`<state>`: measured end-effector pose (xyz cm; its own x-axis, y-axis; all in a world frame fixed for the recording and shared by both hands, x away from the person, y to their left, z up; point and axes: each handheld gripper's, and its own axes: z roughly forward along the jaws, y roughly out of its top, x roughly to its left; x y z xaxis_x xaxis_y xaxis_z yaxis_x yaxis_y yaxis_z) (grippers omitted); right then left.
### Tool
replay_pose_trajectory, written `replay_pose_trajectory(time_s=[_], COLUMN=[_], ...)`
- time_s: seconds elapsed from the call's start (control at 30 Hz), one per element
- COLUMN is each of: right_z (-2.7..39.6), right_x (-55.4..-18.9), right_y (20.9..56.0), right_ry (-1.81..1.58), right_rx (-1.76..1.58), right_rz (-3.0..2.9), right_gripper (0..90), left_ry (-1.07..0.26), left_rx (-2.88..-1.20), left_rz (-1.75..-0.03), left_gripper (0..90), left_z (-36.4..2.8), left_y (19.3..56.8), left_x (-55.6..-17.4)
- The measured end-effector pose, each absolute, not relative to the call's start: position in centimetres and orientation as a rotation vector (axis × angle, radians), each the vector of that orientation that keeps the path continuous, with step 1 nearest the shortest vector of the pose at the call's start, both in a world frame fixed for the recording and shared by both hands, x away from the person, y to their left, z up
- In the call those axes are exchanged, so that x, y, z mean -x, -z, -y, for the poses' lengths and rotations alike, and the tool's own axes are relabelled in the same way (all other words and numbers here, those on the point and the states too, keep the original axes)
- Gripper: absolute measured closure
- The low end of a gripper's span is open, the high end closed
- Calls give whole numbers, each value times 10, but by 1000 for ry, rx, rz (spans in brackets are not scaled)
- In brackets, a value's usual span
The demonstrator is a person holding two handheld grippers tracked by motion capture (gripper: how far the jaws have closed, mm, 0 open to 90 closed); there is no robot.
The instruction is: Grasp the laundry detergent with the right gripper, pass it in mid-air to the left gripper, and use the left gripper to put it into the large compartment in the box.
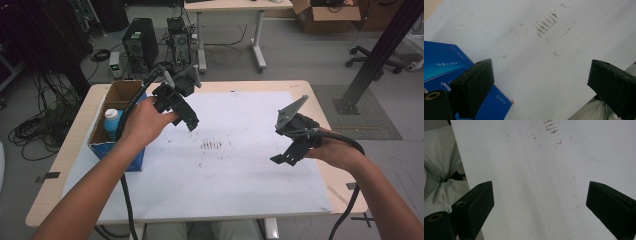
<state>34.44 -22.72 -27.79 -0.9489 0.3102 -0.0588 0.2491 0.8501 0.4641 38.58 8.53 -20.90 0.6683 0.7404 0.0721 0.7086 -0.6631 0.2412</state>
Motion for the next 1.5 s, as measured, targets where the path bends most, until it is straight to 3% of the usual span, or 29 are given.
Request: replay_pose_trajectory(time_s=[0.6, 1.13, 1.5], right_z=[228, 227, 226], right_x=[-346, -350, -351], right_y=[276, 273, 275], right_ry=[-688, -676, -666], right_rx=[-444, -455, -453], right_rz=[-2901, -2902, -2906], right_gripper=[75, 75, 75], left_ry=[-245, -241, -243], left_rx=[-2738, -2819, -2841], left_rz=[-1140, -914, -889], left_gripper=[71, 72, 72], left_z=[-86, -71, -65], left_y=[205, 206, 207], left_x=[-417, -443, -447])
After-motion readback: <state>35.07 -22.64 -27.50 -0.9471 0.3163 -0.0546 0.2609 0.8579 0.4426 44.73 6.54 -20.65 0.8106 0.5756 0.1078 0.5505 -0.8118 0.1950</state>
